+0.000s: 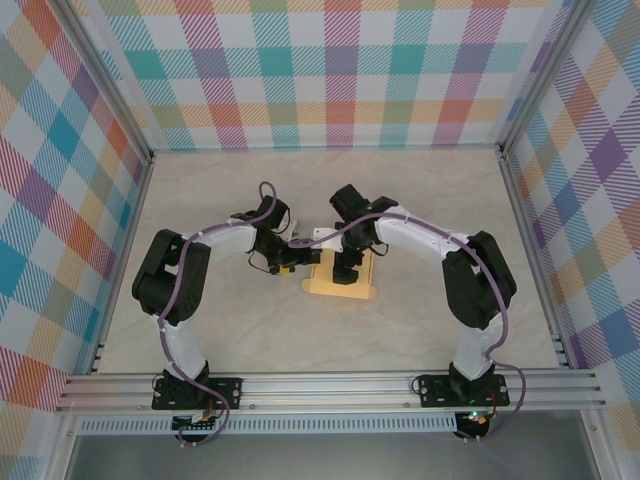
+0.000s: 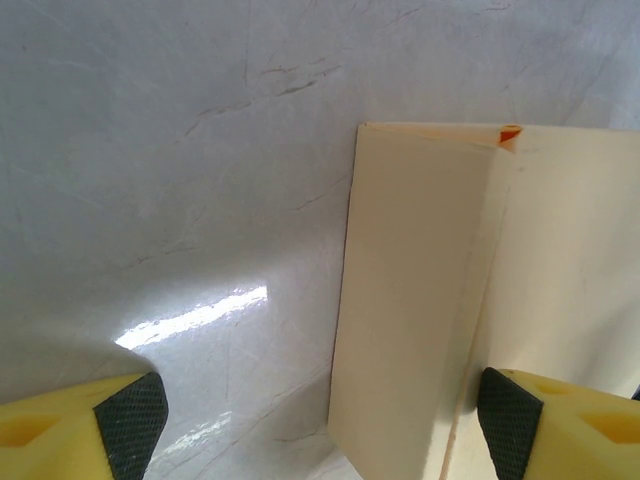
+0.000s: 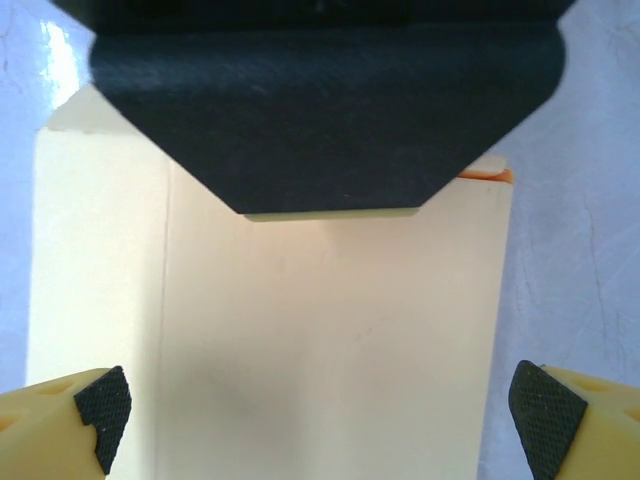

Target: Fold the paper box

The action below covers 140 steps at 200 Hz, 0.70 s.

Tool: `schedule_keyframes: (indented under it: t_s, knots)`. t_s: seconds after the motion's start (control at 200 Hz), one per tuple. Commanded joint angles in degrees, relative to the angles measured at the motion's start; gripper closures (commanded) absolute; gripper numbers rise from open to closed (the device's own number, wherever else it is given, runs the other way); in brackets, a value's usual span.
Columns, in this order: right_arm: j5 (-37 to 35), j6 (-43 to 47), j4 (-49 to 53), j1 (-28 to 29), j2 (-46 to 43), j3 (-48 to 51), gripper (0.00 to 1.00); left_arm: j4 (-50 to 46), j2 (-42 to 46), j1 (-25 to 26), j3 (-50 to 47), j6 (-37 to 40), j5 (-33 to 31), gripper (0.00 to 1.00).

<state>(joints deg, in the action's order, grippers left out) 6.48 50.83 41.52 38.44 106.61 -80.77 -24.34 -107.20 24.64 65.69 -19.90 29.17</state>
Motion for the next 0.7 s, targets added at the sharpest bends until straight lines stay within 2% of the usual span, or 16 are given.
schedule_keyframes:
  t_s: [0.0,0.205,0.315,0.405,0.48,0.515,0.605,0.695]
  knots:
    - [3.5,-0.8,0.8,-0.2,-0.6,2.0,0.0,-1.4,-3.9,1.0,-0.4,1.4,-3.5,0.15]
    - [1.8,-2.8,-2.7,0.1,-0.6,4.9,0.0,-2.2,-4.7,0.9,0.3,1.6,-3.3,0.15]
    - [0.9,-7.5,-5.1,-0.8,-3.9,6.8,0.0,-3.0,-5.3,0.9,0.8,1.9,-2.9,0.15]
    - [1.4,-21.7,-6.0,-4.0,-6.9,5.0,0.0,-3.6,-5.2,1.0,1.0,1.9,-3.0,0.15]
    - [-4.7,-41.6,-9.0,-6.9,-10.2,5.8,0.0,-4.2,-5.4,1.0,1.1,1.7,-2.9,0.15]
    - [-5.0,-50.1,-8.9,-8.6,-12.1,6.9,0.0,-4.8,-5.8,0.9,1.3,1.8,-2.9,0.15]
    - [1.4,-66.0,-9.1,-14.6,-16.5,11.8,0.0,-7.0,-6.9,0.9,2.2,1.8,-3.3,0.17]
    - [11.6,-74.5,-11.4,-22.0,-18.1,17.3,0.0,-7.4,-6.8,0.9,2.1,1.3,-3.4,0.19]
